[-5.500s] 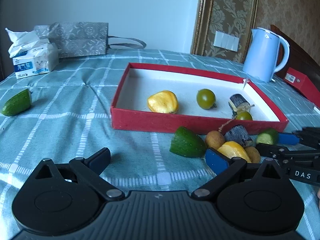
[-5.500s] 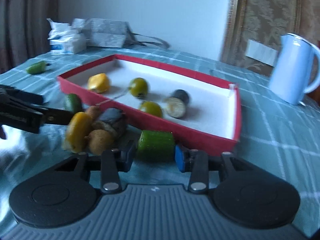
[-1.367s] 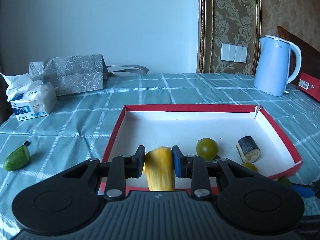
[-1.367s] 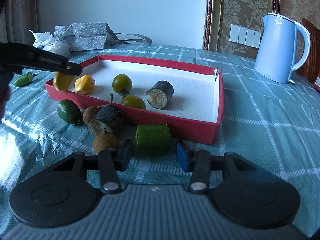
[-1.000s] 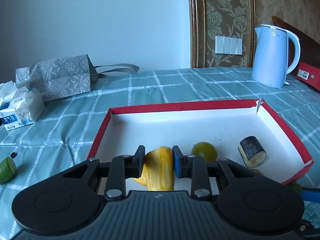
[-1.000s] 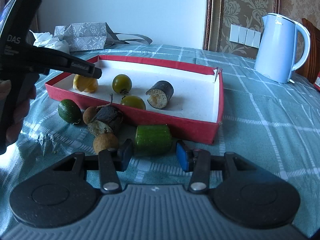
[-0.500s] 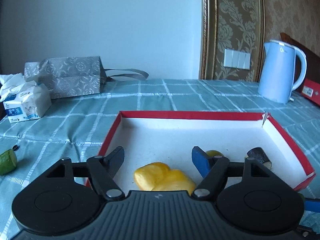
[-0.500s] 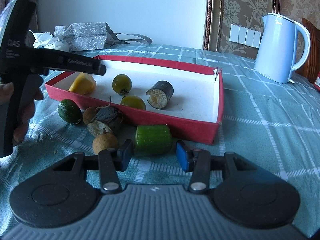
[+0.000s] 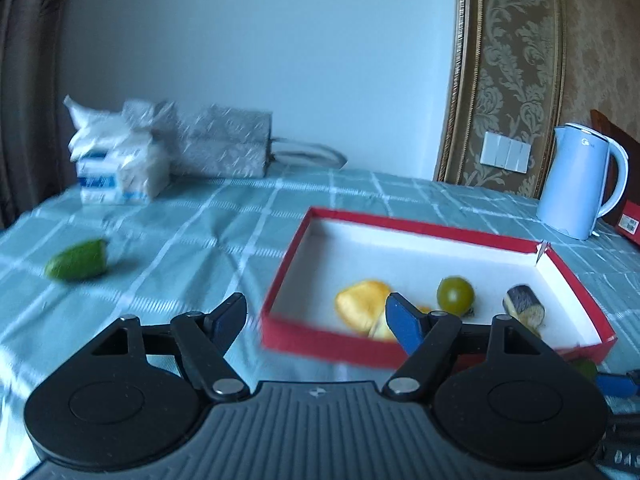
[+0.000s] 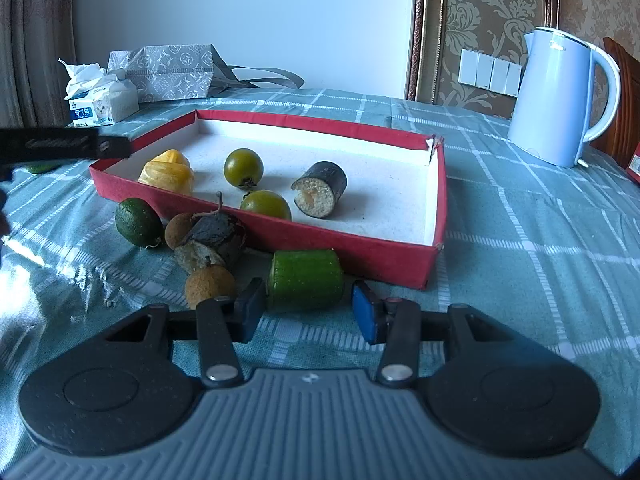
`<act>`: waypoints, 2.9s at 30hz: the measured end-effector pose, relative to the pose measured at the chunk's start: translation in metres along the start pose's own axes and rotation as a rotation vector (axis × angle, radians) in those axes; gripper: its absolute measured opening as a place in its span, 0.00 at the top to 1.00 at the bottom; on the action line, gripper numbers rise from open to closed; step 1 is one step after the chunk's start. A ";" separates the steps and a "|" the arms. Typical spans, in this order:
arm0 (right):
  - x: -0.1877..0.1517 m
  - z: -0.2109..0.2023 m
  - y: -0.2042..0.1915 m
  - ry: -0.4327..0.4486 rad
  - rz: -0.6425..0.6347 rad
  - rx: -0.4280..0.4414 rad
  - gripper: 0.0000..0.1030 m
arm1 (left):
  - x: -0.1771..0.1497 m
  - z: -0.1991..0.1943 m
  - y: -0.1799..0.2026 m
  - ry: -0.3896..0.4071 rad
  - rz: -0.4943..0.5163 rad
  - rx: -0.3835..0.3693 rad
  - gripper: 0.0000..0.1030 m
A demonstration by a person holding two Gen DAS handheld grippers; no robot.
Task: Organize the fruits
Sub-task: 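Lift the cucumber chunk into the tray and open the right gripper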
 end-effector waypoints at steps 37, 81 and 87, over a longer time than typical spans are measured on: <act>0.001 -0.044 0.020 0.122 0.053 -0.103 0.68 | -0.029 0.002 -0.007 -0.148 0.015 -0.010 0.21; 0.057 0.069 0.047 0.015 0.101 -0.180 0.47 | -0.030 0.004 -0.004 -0.155 0.027 -0.008 0.17; 0.054 0.051 0.047 0.091 0.126 -0.174 0.32 | -0.030 0.004 -0.004 -0.155 0.027 -0.008 0.16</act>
Point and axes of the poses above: each gripper's, at about its wrist camera, not at the fingertips, and z roughly the way its jaws point, y to its right, x to its top, the point moved 4 cm from there along z, roughly the way its jaws point, and after that the axes turned 5 degrees about -z, right-handed, at the moved point
